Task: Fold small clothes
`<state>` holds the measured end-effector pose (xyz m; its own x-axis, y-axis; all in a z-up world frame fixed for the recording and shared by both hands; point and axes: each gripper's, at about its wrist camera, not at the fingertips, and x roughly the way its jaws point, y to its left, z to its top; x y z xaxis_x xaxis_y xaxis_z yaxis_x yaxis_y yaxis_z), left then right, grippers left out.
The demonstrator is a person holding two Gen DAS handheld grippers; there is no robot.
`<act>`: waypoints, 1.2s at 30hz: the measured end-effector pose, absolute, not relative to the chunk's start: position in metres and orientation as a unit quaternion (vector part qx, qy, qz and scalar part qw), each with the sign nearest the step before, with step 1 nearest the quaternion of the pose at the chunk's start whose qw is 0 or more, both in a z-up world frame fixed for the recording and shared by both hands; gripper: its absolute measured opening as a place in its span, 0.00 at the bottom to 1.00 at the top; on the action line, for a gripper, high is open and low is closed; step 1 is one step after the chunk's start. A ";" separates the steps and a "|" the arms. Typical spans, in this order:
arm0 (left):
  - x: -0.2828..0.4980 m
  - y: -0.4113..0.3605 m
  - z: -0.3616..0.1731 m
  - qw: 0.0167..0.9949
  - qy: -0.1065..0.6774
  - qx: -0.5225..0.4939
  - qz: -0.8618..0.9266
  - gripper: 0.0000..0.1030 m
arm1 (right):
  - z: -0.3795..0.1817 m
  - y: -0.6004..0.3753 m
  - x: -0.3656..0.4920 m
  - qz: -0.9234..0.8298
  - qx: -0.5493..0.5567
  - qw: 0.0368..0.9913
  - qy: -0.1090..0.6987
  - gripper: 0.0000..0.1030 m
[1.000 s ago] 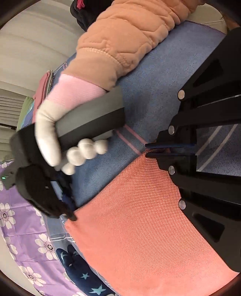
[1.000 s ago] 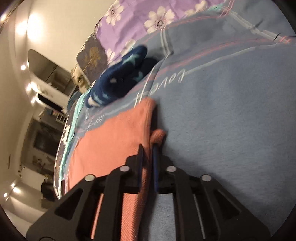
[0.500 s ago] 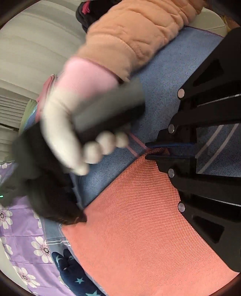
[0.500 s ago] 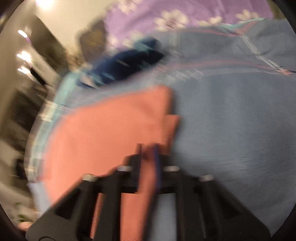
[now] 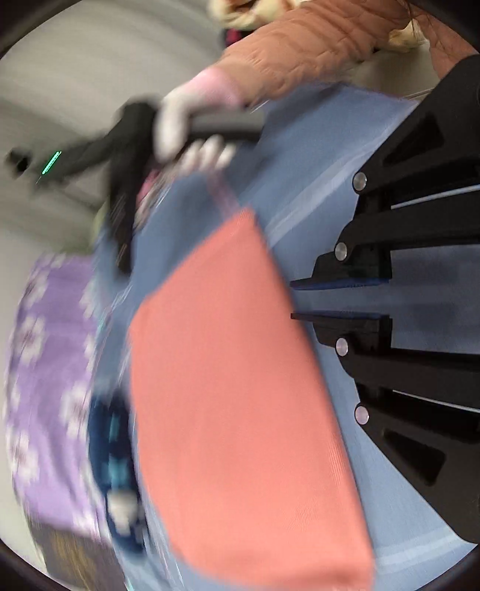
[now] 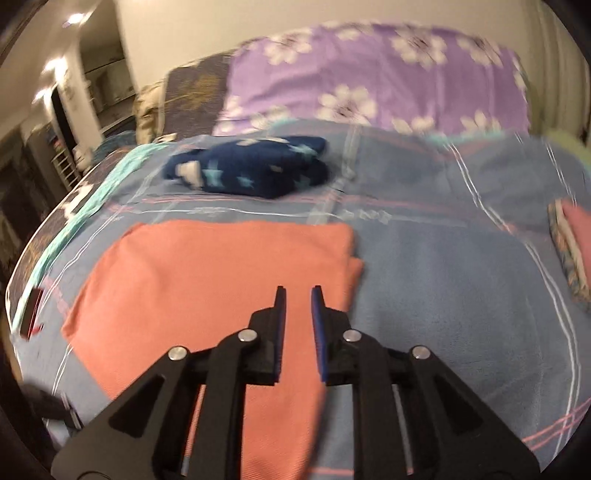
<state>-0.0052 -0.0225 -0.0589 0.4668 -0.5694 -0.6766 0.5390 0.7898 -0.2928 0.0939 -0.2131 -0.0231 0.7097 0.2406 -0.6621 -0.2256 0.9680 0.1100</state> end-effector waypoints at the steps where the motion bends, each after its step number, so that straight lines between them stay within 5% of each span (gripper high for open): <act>1: -0.004 0.006 -0.056 0.870 0.395 -0.031 -0.294 0.09 | -0.021 -0.200 0.091 0.137 0.005 0.924 0.357 0.18; 10: -0.009 0.157 -0.072 0.897 0.392 -0.130 -0.154 0.09 | -0.047 -0.051 0.099 0.253 -0.049 0.881 0.396 0.20; 18: 0.007 0.159 -0.075 0.883 0.388 -0.138 -0.225 0.11 | -0.062 0.040 0.148 0.276 -0.049 0.856 0.434 0.27; 20: 0.020 0.159 -0.079 0.881 0.391 -0.131 -0.231 0.23 | -0.065 0.052 0.166 0.273 -0.034 0.852 0.445 0.28; 33: 0.043 0.154 -0.100 0.850 0.414 -0.155 -0.285 0.11 | -0.095 0.105 0.250 0.209 -0.028 0.838 0.503 0.43; 34: 0.041 0.159 -0.097 0.856 0.407 -0.162 -0.276 0.11 | -0.097 0.107 0.253 0.202 -0.034 0.840 0.503 0.40; 36: 0.039 0.168 -0.091 0.867 0.389 -0.167 -0.264 0.12 | -0.097 0.109 0.254 0.184 -0.057 0.848 0.494 0.15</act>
